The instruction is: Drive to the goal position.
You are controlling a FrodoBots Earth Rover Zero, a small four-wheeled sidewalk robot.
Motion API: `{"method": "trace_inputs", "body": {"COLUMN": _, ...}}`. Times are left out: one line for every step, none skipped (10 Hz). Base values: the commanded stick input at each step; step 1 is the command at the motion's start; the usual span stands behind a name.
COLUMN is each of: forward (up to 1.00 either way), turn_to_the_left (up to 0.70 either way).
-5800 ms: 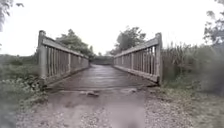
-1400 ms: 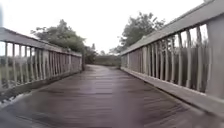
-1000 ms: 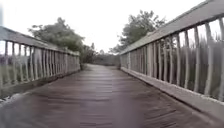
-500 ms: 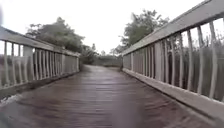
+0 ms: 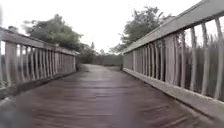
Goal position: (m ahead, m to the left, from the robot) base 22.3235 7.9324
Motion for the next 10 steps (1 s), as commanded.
{"method": "trace_inputs", "body": {"forward": 0.7, "turn_to_the_left": 0.0}}
{"method": "trace_inputs", "body": {"forward": 0.7, "turn_to_the_left": 0.0}}
{"method": "trace_inputs", "body": {"forward": 0.7, "turn_to_the_left": 0.0}}
{"method": "trace_inputs", "body": {"forward": 0.7, "turn_to_the_left": 0.0}}
{"method": "trace_inputs", "body": {"forward": 0.7, "turn_to_the_left": 0.0}}
{"method": "trace_inputs", "body": {"forward": 0.7, "turn_to_the_left": 0.0}}
{"method": "trace_inputs", "body": {"forward": 0.7, "turn_to_the_left": 0.0}}
{"method": "trace_inputs", "body": {"forward": 0.7, "turn_to_the_left": 0.0}}
{"method": "trace_inputs", "body": {"forward": 0.7, "turn_to_the_left": 0.0}}
{"method": "trace_inputs", "body": {"forward": 0.7, "turn_to_the_left": 0.0}}
